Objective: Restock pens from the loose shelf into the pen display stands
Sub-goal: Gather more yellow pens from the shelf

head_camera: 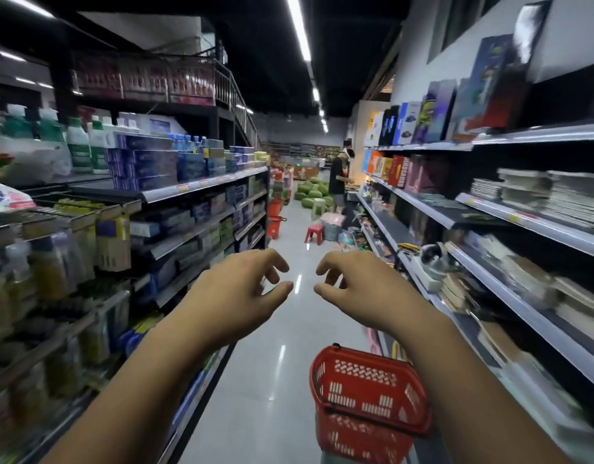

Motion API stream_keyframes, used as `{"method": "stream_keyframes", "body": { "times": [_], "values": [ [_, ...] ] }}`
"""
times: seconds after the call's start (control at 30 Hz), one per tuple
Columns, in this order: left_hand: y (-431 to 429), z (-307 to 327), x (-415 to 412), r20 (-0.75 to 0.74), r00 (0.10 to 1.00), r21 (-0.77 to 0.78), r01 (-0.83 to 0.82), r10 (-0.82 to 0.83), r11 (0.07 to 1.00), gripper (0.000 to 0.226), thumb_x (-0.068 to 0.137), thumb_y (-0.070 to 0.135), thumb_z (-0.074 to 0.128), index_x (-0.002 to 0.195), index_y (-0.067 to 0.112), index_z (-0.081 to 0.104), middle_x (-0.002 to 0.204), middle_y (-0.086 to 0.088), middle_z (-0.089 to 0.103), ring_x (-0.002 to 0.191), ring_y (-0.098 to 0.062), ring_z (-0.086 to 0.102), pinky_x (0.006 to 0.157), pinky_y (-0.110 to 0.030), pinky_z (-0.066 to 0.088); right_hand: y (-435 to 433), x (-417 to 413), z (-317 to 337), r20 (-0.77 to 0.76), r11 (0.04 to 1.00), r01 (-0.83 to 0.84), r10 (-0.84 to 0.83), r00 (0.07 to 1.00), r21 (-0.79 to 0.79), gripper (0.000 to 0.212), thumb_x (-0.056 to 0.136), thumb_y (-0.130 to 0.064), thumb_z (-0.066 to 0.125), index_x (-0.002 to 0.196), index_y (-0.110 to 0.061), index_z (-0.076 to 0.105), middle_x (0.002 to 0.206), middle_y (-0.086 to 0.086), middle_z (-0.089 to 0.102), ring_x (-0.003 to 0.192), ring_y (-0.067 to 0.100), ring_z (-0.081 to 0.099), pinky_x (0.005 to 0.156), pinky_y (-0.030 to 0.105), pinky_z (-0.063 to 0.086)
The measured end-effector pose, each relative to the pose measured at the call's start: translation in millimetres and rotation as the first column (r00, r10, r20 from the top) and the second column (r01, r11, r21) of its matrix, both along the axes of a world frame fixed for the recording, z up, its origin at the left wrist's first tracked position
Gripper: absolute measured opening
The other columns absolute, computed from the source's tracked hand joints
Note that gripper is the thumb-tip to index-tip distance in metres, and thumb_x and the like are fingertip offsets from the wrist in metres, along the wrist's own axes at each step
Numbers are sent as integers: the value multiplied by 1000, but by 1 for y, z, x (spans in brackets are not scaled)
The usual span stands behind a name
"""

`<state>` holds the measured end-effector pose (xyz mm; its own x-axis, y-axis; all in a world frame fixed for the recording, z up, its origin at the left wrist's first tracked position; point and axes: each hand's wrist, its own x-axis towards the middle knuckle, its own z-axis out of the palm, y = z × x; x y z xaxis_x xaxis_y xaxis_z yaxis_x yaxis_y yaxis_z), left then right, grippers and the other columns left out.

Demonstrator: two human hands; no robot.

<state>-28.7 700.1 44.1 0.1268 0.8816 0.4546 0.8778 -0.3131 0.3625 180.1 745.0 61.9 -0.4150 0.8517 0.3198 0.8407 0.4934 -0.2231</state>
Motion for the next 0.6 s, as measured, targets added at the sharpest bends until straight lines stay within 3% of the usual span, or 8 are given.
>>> {"method": "stream_keyframes", "body": {
  "times": [0.17,0.33,0.6],
  "values": [
    [143,-5,-35,-29,999,24,-18,19,1000,26,93,58,56,116,45,57,102,23,61,88,3,59,80,-35,58,146,-37,-5,4,1000,-11,11,1000,22,25,95,-48,59,115,-34,62,100,-16,66,88,7,63,80,39,57],
    [298,-2,-76,-90,996,57,6,0,998,26,94,57,55,116,43,57,104,22,60,88,3,56,76,-28,53,300,-79,3,10,1000,21,-22,1000,22,26,95,-46,60,116,-31,63,97,-13,65,88,7,61,81,39,58],
    [542,27,-102,-167,981,42,103,-95,994,27,95,58,53,118,44,55,105,23,59,93,2,55,82,-33,55,530,-109,33,57,995,88,-90,994,42,26,95,-47,60,116,-33,61,99,-11,65,85,9,62,81,39,58]
  ]
}}
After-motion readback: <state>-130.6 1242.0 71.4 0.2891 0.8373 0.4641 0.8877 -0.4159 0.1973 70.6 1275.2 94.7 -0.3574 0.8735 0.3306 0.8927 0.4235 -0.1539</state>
